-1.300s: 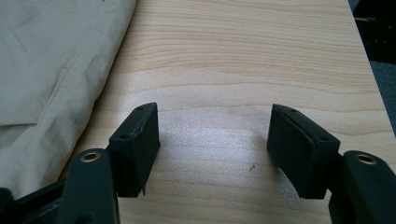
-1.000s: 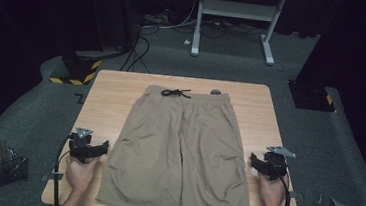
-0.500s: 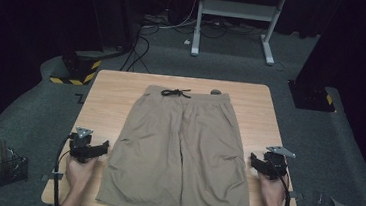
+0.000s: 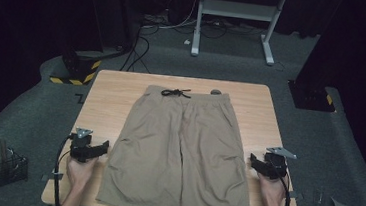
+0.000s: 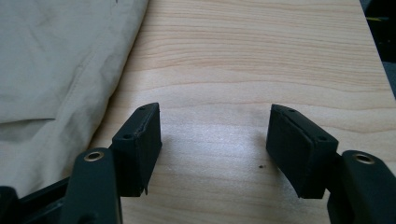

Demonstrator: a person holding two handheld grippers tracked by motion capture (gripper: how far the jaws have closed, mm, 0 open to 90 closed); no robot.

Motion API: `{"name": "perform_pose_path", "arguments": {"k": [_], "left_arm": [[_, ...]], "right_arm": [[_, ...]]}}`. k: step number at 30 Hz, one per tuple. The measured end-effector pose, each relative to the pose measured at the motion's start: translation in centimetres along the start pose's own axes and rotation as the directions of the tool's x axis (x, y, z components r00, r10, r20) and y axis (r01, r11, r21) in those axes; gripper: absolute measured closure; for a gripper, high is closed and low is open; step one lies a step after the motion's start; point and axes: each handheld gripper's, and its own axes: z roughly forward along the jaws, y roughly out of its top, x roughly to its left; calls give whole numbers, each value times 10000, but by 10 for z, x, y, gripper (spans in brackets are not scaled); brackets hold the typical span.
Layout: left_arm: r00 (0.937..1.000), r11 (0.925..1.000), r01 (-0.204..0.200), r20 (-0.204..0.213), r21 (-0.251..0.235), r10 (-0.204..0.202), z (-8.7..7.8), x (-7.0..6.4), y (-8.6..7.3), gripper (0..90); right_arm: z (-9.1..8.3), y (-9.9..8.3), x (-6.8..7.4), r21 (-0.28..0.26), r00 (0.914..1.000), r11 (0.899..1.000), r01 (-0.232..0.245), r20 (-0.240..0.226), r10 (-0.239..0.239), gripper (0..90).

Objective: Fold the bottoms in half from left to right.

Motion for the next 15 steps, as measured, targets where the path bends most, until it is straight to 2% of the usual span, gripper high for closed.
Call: {"name": "perform_pose_path", "arguments": {"k": [4, 7, 8, 9, 12, 15], "left_arm": [[9995, 9999, 137, 289, -73, -135, -3, -2, 3, 223], [9973, 9990, 238, 699, -369, -212, -10, -6, 9, 242], [9973, 9990, 238, 699, -369, -212, -10, -6, 9, 244], [9957, 9988, 112, 923, -480, -67, -13, -10, 12, 246], [9944, 9986, 30, 1054, -531, 26, -15, -13, 15, 247], [9897, 9977, -149, 1410, -655, 241, -18, -24, 23, 254]], "right_arm": [[-2, -1, 2, -107, 9996, 9998, -146, -249, 143, 397], [-8, 0, 9, -636, 9992, 9980, 32, -404, -58, 459], [-9, 1, 10, -687, 9989, 9976, -1, -476, -32, 466], [-10, 1, 10, -681, 9983, 9976, -118, -574, 79, 468], [-10, 2, 12, -728, 9971, 9972, -187, -745, 133, 474], [-10, 3, 17, -686, 9952, 9976, -122, -980, 54, 484]]}}
